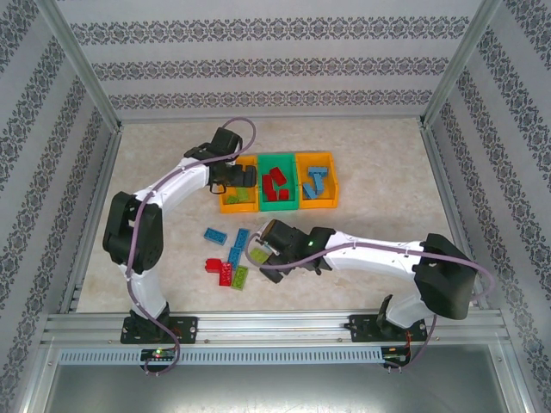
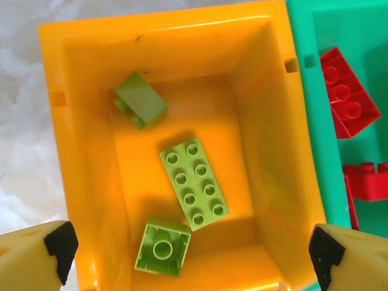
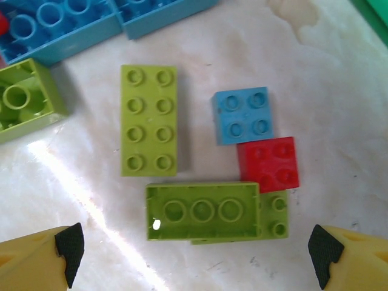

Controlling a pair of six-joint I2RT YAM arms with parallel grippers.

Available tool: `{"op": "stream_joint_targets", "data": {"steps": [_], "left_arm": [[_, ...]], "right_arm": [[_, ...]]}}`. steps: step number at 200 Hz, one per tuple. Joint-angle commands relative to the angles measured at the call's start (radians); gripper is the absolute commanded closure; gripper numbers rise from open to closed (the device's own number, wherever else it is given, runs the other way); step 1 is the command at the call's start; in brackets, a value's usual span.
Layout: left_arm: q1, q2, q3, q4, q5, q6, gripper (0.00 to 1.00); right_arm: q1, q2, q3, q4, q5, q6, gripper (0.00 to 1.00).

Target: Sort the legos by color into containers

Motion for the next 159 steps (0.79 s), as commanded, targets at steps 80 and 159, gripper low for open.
{"op": "stream_joint_targets", "data": {"steps": [80, 159], "left_arm": [[0.0, -0.072, -0.074, 0.037, 0.008, -0.04, 0.0], [0.0, -0.078, -0.081, 0.034, 0.004, -0.038, 0.01]], "right_arm": [[0.025, 0.139, 0.008, -0.021, 0.088, 0.035, 0.04], [0.025, 0.222, 0.045, -0.028, 0.103, 0.021, 0.12]]}}
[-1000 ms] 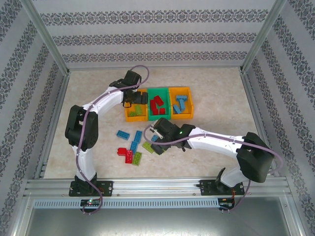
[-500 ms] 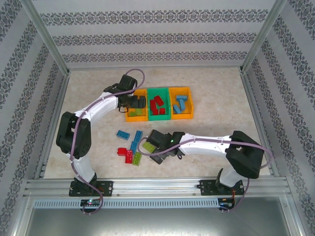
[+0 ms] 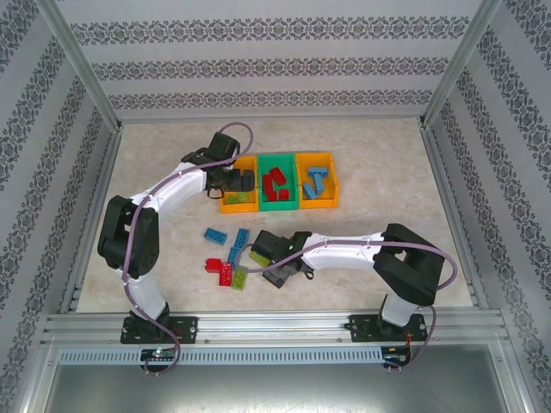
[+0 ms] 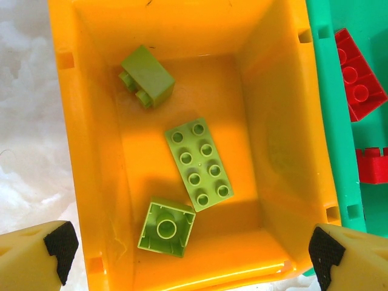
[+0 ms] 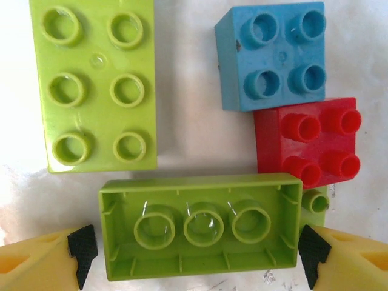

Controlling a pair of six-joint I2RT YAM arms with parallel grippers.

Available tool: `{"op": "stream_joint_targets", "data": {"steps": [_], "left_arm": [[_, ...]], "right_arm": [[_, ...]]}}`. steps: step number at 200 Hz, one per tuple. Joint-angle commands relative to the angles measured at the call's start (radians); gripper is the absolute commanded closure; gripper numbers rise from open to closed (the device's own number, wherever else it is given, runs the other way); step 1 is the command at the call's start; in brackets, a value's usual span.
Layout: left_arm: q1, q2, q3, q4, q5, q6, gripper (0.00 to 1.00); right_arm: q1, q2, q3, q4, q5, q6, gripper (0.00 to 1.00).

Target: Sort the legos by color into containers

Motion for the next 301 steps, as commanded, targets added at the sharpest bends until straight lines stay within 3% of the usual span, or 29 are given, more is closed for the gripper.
{"op": "stream_joint_targets", "data": {"steps": [1, 75, 152, 196, 245, 277, 301], "left_arm": [[0.001, -0.043, -0.015, 0.014, 0.0, -0.018, 0.01], [0.001, -0.044, -0.02, 0.008, -0.009, -0.012, 0.01], [0.002, -0.08, -0.058, 0.009, -0.026, -0.011, 0.01], [0.003, -0.184, -0.157, 0.009, -0.084, -0.014, 0.01], [0.001, -0.391, -0.358, -0.016, -0.135, -0.022, 0.01], [-0.011, -0.508, -0.488, -0.008, -0.085, -0.043, 0.0], [-0.075, -0.574, -0.553, 0.017, -0.066, -0.048, 0.0]], "right_arm": [[0.008, 0.022, 0.02, -0.002, 0.035, 0.002, 0.12], [0.012, 0.009, 0.037, -0.019, 0.062, 0.0, 0.31], [0.006, -0.14, 0.029, -0.021, 0.039, 0.001, 0.33], [-0.102, -0.159, 0.093, 0.065, -0.067, -0.045, 0.33], [-0.289, -0.047, 0.322, 0.166, -0.262, -0.054, 0.34], [-0.346, 0.103, 0.517, 0.136, -0.321, -0.049, 0.33], [-0.375, 0.236, 0.669, 0.09, -0.365, -0.016, 0.34]]}}
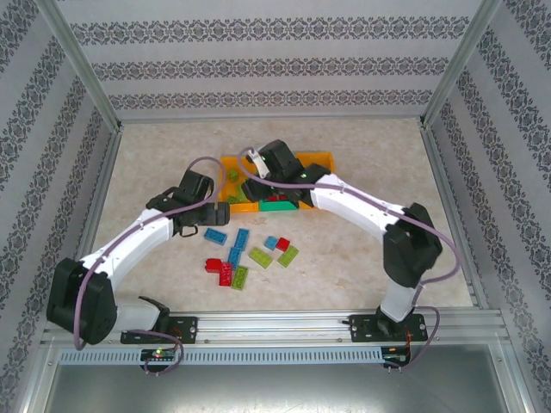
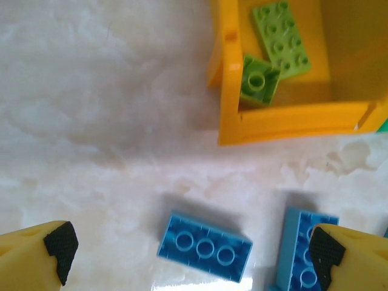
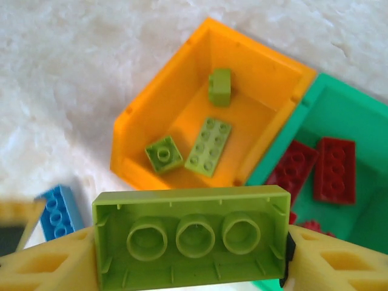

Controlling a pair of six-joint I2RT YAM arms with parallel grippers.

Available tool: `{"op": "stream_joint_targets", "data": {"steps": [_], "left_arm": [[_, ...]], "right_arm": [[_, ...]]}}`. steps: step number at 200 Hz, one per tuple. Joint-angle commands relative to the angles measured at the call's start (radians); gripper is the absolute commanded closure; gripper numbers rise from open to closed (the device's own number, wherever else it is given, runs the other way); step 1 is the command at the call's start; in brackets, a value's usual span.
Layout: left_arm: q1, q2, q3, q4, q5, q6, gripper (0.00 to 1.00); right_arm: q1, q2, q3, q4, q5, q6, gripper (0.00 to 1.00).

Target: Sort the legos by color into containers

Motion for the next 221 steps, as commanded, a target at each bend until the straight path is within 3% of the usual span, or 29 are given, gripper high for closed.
{"op": "stream_joint_targets", "data": {"steps": [1, 51, 139, 182, 221], "left_arm": [[-0.069, -0.068, -0.059, 0.014, 0.026, -0.025, 0.0], [-0.242, -0.114, -0.087, -0.033, -0.037, -0.044, 0.0], [-0.461, -0.159, -0.153, -0.038, -0.067, -0.232, 0.0], [-0.497, -0.174, -0.191, -0.126, -0.111, -0.387, 0.0], [-0.512, -0.245, -0.29, -0.101, -0.083, -0.535, 0.07]], "right_arm": [[-0.023, 0.119, 0.128, -0.047, -0.088, 0.025, 0.34], [-0.064, 0.322, 0.371, -0.168, -0.11, 0.06, 0.34], [-0.092, 0.425, 0.479, -0.238, -0.157, 0.122, 0.2], [-0.094, 0.396, 0.446, -0.215, -0.176, 0.136, 0.18], [-0.095, 0.317, 0.373, -0.172, -0.149, 0.151, 0.18]]}}
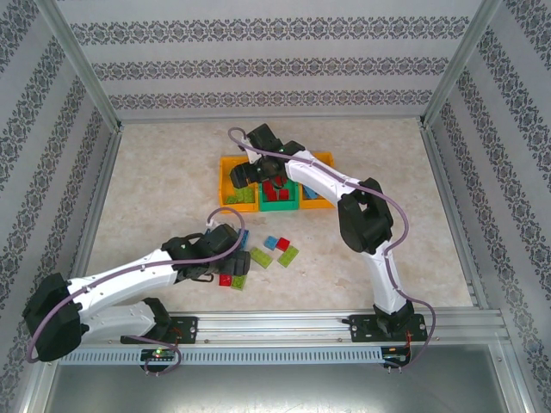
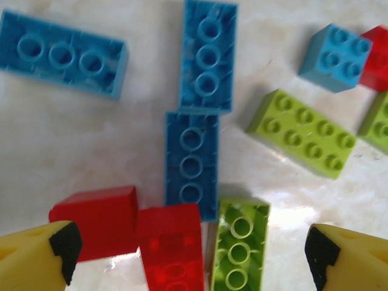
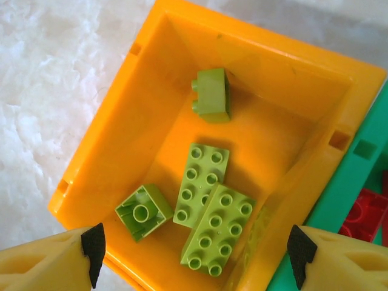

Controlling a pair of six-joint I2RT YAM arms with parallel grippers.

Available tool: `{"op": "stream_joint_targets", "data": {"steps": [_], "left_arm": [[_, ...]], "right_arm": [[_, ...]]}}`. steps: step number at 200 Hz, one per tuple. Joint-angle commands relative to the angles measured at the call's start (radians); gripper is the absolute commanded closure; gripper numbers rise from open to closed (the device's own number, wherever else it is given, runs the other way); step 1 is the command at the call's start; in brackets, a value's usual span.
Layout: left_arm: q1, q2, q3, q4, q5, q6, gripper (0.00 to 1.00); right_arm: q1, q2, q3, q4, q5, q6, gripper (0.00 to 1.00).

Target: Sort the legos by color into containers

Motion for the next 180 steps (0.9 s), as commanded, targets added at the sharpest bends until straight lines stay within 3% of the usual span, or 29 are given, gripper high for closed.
{"op": "stream_joint_targets", "data": {"steps": [1, 105, 180], "left_arm": [[-0.019, -0.045, -0.058, -0.033, -0.009, -0.151, 0.07], [-0.023, 0.013, -0.126, 0.093, 0.021, -0.201, 0.22], [-0.023, 0.077, -0.124, 0.113, 0.002, -0.206, 0.43]], "right_arm": [[-0.007, -0.082, -0.041, 0.026, 0.006, 0.024, 0.18], [-0.051, -0.25, -0.209, 0.08, 0.094, 0.033, 0.17], [-0.085, -0.32, -0.303, 0.096, 0.119, 0.035, 0.17]]}}
